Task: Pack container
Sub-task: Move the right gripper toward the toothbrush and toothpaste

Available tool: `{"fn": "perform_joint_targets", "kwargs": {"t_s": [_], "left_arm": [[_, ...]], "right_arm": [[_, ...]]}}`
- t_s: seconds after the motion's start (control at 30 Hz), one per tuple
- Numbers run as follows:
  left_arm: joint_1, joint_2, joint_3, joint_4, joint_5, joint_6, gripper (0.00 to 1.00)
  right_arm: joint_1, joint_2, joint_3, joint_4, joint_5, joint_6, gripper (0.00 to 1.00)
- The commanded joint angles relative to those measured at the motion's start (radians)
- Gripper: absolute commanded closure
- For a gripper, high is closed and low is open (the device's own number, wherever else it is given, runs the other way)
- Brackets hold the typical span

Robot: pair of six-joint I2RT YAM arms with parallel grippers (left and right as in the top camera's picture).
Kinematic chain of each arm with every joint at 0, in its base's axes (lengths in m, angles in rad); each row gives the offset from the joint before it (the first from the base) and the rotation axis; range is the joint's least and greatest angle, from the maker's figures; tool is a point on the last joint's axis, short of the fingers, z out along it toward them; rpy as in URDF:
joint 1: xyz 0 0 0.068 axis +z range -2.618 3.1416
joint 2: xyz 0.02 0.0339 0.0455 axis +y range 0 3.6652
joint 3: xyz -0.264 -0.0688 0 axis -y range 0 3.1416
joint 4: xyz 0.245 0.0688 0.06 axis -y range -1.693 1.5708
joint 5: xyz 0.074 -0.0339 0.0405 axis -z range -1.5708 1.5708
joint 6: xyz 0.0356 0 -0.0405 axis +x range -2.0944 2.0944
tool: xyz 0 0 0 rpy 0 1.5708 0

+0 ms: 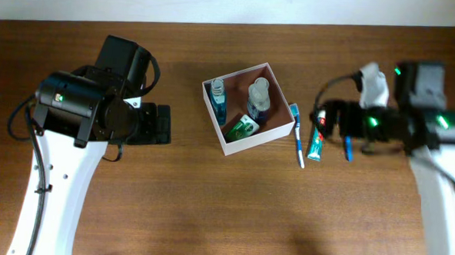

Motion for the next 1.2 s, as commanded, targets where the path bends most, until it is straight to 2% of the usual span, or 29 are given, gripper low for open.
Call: {"fn": "perform_joint_targets", "kwargs": {"t_s": [0.0,0.13,0.2,0.23,0.33,0.4,0.5,0.6,0.73,0.9,1.17], "left_arm": [[0.004,-0.006,0.012,-0.001,-0.007,-0.010,0.00],[0.004,-0.006,0.012,-0.001,-0.007,-0.010,0.00],[0.004,-0.006,0.012,0.000,-0.007,-0.010,0.00],[0.004,-0.006,0.012,-0.001,-0.007,-0.010,0.00],[0.004,-0.006,0.012,-0.001,-0.007,-0.010,0.00],[0.004,-0.006,0.012,-0.001,-0.007,-0.010,0.00],[0.004,-0.006,0.012,-0.001,-0.007,-0.010,0.00],[0.004,-0.006,0.012,0.000,-0.007,-0.010,0.00],[0.004,-0.006,0.012,0.000,-0.007,-0.010,0.00],[0.004,-0.006,0.012,0.000,-0.007,-0.010,0.00],[0.004,-0.006,0.012,-0.001,-0.007,-0.010,0.00]], "right_arm": [[0.005,0.157,0.013,0.065,0.015,0.027,0.05],[0.061,0.298,0.013,0.140,0.169,0.100,0.21],[0.093,0.345,0.013,0.180,0.205,0.100,0.41],[0.107,0.366,0.013,0.204,0.228,0.102,0.48],[0.133,0.411,0.013,0.270,0.253,0.120,0.57],[0.140,0.435,0.013,0.290,0.258,0.143,0.71],[0.145,0.477,0.013,0.293,0.320,0.194,0.83],[0.145,0.517,0.013,0.313,0.303,0.212,0.94],[0.157,0.540,0.013,0.313,0.162,0.195,0.96],[0.223,0.540,0.013,0.319,-0.002,0.089,0.96],[0.304,0.540,0.013,0.310,0.011,0.111,0.96]]}}
